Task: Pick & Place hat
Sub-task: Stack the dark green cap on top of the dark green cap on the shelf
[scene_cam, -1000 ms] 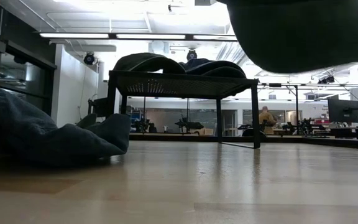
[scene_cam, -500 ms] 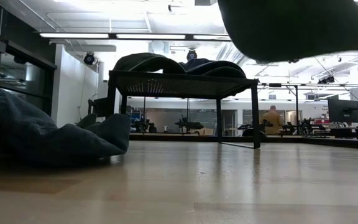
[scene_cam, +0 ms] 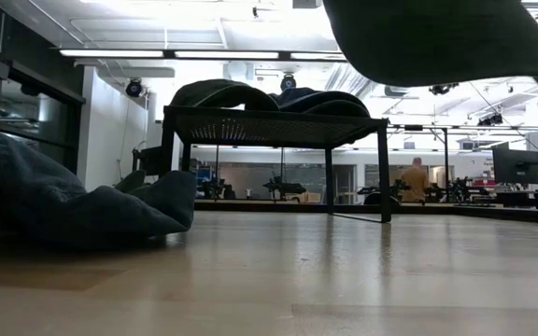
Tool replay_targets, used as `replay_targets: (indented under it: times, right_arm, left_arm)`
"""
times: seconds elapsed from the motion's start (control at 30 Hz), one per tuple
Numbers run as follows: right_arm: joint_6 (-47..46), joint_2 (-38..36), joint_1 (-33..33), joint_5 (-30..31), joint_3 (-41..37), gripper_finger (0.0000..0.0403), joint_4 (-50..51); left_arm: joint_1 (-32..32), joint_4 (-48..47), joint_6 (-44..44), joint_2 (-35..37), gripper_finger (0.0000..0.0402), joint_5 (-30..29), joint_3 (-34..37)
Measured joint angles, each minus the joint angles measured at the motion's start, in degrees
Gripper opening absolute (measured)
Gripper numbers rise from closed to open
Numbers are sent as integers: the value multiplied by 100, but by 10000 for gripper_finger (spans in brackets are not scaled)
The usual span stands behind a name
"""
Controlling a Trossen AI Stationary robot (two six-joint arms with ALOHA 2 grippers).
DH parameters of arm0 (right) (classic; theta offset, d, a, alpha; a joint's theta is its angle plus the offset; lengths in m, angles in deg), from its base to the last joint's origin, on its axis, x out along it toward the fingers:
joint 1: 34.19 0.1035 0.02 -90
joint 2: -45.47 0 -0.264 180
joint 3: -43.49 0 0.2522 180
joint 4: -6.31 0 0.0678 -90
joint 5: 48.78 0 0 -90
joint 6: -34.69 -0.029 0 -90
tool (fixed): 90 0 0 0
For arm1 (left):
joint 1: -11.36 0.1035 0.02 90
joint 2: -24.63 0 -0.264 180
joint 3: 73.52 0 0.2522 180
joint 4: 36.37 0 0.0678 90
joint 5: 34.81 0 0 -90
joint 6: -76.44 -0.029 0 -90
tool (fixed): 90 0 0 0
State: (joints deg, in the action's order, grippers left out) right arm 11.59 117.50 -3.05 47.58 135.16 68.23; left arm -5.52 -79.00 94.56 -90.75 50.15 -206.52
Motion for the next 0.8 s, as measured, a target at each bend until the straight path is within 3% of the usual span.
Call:
replay_targets:
  times: [0.37,0.53,0.8]
  right_arm:
    - [-155,-344,4,765,2,94,-142]
    - [-163,-608,4,841,2,132,-196]
    - [-241,-751,3,1421,2,142,-166]
  left_arm:
    - [0,-874,-28,397,2,-50,1]
    - [0,-1356,-41,706,1,-95,2]
    - [2,-2250,-327,1566,1,-760,2]
